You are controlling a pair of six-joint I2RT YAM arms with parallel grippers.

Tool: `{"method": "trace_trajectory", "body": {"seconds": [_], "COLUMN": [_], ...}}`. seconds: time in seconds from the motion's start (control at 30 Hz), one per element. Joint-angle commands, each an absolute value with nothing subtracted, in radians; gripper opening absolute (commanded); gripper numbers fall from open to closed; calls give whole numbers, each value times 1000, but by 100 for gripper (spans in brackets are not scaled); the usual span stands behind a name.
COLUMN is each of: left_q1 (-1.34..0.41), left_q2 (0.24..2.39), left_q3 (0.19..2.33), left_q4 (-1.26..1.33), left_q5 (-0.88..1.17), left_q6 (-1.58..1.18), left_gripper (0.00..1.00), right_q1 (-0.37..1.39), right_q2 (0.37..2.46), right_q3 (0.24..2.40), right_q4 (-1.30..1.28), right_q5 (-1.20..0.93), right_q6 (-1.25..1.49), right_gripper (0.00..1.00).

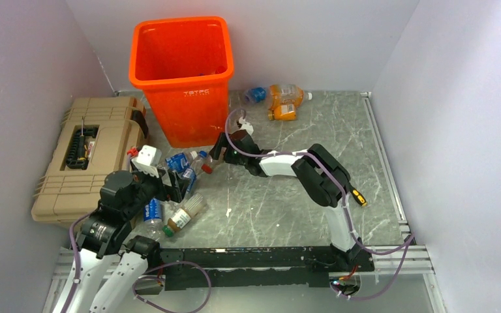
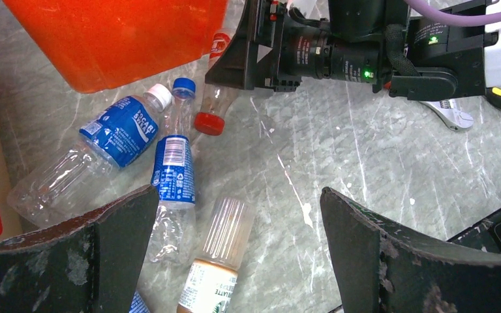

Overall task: Put the plastic bottles in the bin
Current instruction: Pick up the plastic bottle at the center of the board.

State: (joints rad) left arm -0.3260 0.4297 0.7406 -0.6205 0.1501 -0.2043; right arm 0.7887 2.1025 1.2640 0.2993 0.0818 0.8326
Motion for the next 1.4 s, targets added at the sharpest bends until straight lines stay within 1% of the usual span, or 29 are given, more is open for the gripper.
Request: {"method": "trace_trajectory", "body": {"seconds": [0.0, 0.07, 0.17, 0.2, 0.23, 0.3, 0.33, 0.43, 0.63, 0.8, 0.87, 0.97, 1.03, 1.13, 1.2, 1.27, 1.33, 1.37], "left_q1": [-325, -325, -325, -325, -325, -325, -325, -325, -325, -324, -324, -324, -324, -324, -325, -325, -327, -327], "left_q2": [456, 464, 475, 479, 482, 485, 485, 487, 503, 500, 493, 485, 488, 505, 529, 597, 687, 735], "left_q3": [770, 770, 771, 772, 772, 772, 772, 770, 773, 775, 768, 745, 720, 648, 552, 435, 409, 419], "left_q4": [-621, -623, -621, -622, -622, -621, -622, -622, -621, -601, -570, -491, -416, -202, 71, 373, 540, 574], "left_q5": [137, 136, 137, 138, 137, 135, 134, 134, 143, 146, 174, 267, 328, 434, 535, 608, 657, 688], "left_q6": [-202, -202, -200, -201, -200, -199, -198, -198, -204, -223, -246, -306, -364, -510, -635, -775, -848, -861], "left_gripper": [99, 100, 100, 99, 99, 99, 99, 99, 99, 99, 99, 99, 100, 99, 99, 99, 99, 100], "right_q1": [758, 744, 737, 735, 732, 727, 726, 724, 726, 741, 742, 742, 742, 741, 738, 738, 737, 736], "right_q2": [2157, 2173, 2180, 2183, 2186, 2188, 2183, 2126, 1858, 1570, 1471, 1332, 1237, 1113, 1070, 1043, 1021, 1007], "right_q3": [1248, 1240, 1221, 1219, 1215, 1206, 1198, 1120, 862, 626, 530, 441, 381, 307, 312, 333, 345, 350], "right_q4": [339, 365, 404, 408, 416, 426, 430, 471, 617, 749, 780, 768, 782, 867, 911, 933, 962, 972], "right_q5": [105, 94, 87, 86, 82, 65, 62, 65, 40, -59, -79, -82, -72, -70, -115, -151, -164, -164], "right_q6": [879, 906, 923, 926, 926, 930, 931, 925, 881, 819, 798, 776, 774, 783, 770, 766, 778, 786], "right_gripper": [86, 84, 78, 73, 64, 54, 51, 46, 41, 36, 34, 30, 28, 27, 27, 27, 27, 27]}}
